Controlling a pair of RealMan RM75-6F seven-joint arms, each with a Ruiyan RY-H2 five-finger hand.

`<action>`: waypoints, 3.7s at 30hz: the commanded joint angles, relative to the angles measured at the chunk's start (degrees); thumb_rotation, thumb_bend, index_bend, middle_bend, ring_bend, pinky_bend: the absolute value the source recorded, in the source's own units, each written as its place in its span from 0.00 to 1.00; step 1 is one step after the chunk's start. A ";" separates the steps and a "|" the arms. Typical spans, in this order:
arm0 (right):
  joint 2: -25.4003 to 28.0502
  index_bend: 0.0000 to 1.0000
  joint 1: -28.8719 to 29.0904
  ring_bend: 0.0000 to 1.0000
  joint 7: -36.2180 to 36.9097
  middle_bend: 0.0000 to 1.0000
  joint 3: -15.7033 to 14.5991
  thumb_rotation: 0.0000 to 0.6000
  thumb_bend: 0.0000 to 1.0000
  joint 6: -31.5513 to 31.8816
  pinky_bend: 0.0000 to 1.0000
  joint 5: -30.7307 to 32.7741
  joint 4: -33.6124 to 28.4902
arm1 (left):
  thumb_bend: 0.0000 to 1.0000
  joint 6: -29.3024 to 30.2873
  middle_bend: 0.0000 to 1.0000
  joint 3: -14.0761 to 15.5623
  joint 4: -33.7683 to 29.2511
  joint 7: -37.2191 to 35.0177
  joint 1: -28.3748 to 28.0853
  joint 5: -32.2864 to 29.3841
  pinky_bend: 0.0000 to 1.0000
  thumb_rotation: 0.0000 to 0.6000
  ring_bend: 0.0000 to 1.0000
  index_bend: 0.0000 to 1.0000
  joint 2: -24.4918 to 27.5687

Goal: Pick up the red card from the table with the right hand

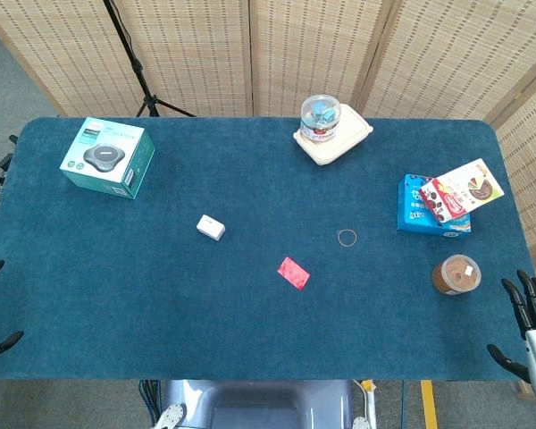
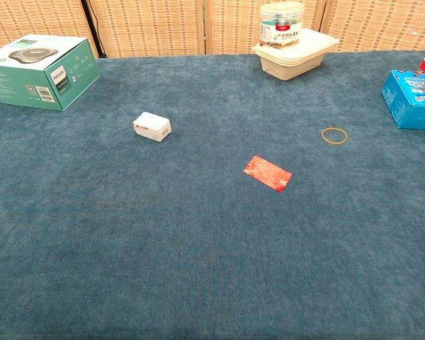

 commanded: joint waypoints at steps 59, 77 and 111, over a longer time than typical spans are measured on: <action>-32.31 0.16 39.52 0.00 -12.62 0.00 8.67 1.00 0.00 -43.40 0.00 10.08 12.40 | 0.00 -4.70 0.00 -2.25 -1.57 1.42 -2.10 -6.61 0.00 1.00 0.00 0.00 0.13; -38.88 0.20 42.76 0.00 -15.18 0.00 8.20 1.00 0.00 -41.77 0.00 13.44 17.76 | 0.00 -5.65 0.00 -2.54 -1.59 1.22 -2.47 -7.69 0.00 1.00 0.00 0.00 0.26; -42.51 0.22 44.27 0.00 -15.93 0.00 5.74 1.00 0.00 -38.93 0.00 13.93 23.93 | 0.00 -5.88 0.00 -2.68 -1.54 1.10 -2.54 -8.12 0.00 1.00 0.00 0.00 0.25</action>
